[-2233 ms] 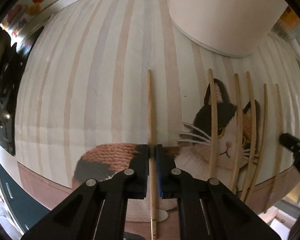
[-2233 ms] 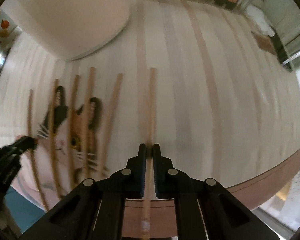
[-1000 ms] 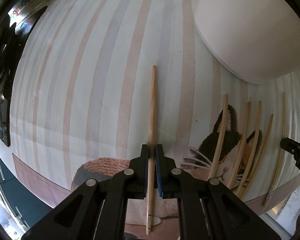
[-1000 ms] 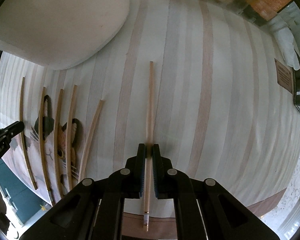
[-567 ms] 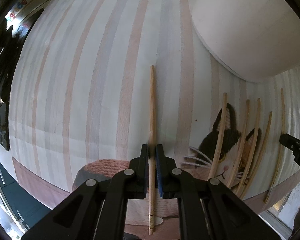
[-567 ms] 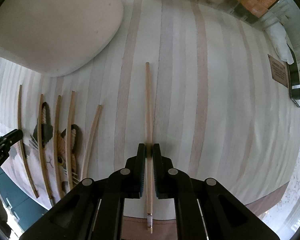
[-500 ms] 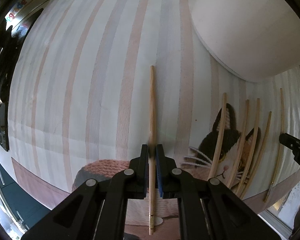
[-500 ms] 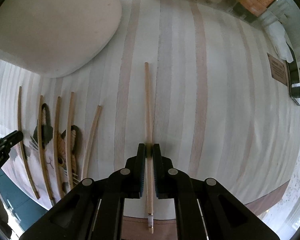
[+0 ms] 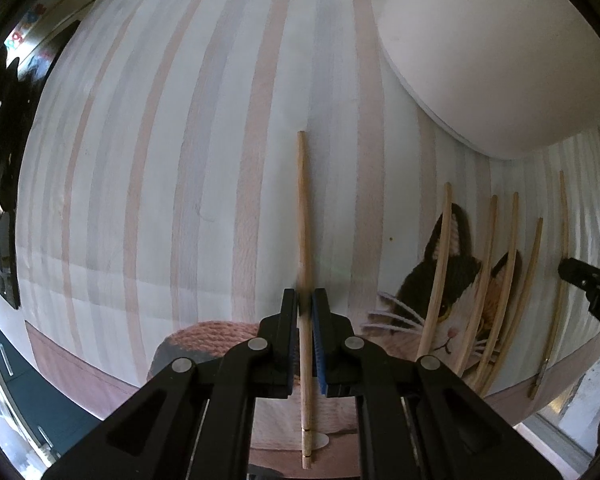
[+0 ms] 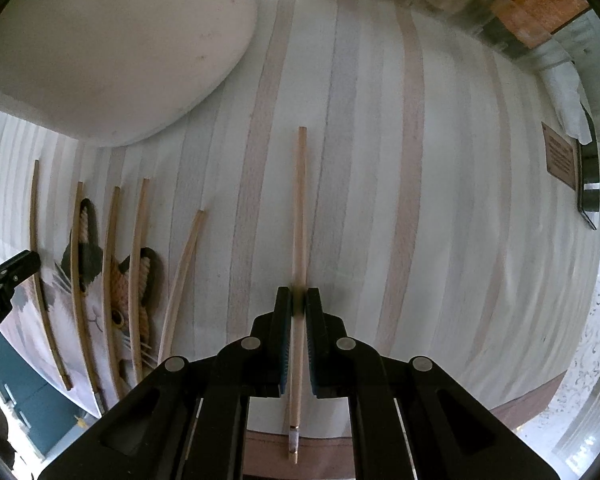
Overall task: Organize utensils
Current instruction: 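Lift both chopsticks and lower them into the pink holder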
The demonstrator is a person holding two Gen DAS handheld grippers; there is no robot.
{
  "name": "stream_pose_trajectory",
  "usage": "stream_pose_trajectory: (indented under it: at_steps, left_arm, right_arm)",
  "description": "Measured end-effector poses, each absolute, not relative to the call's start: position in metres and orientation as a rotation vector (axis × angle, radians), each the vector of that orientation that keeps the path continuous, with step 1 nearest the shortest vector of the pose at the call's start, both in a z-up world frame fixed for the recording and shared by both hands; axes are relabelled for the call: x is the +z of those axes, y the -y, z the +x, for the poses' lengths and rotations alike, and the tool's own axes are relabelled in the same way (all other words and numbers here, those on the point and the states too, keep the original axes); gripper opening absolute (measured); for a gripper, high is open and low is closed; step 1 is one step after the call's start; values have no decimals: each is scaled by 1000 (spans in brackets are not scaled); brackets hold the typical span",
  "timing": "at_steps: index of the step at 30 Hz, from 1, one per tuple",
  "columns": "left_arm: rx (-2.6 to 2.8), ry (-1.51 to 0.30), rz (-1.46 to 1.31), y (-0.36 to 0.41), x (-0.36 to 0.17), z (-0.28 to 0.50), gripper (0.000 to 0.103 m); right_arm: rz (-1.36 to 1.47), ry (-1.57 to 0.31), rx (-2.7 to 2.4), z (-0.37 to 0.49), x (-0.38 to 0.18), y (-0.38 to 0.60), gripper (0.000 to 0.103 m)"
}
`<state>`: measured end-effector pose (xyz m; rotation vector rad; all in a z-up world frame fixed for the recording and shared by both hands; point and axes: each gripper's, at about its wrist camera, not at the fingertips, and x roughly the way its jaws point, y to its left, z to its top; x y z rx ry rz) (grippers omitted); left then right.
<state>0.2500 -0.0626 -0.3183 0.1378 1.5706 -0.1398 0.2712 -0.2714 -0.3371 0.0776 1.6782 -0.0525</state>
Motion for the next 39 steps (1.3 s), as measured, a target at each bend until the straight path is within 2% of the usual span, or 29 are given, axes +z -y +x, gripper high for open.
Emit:
stream_pose_trajectory:
  at_steps: [11,21,39]
  left_arm:
    - [-139,-1548,125,62,-318,243,6]
    - [-145,-1437,45,41,-295,226,4]
    - [-168,-1050,-3,27,-131,199,4]
  right_arm:
    - [98,-1664,-76,273,-345,267,8]
    - [206,-1543,-139,252,-332,280,7]
    - [298,-1073,-162,205,-160,280,7]
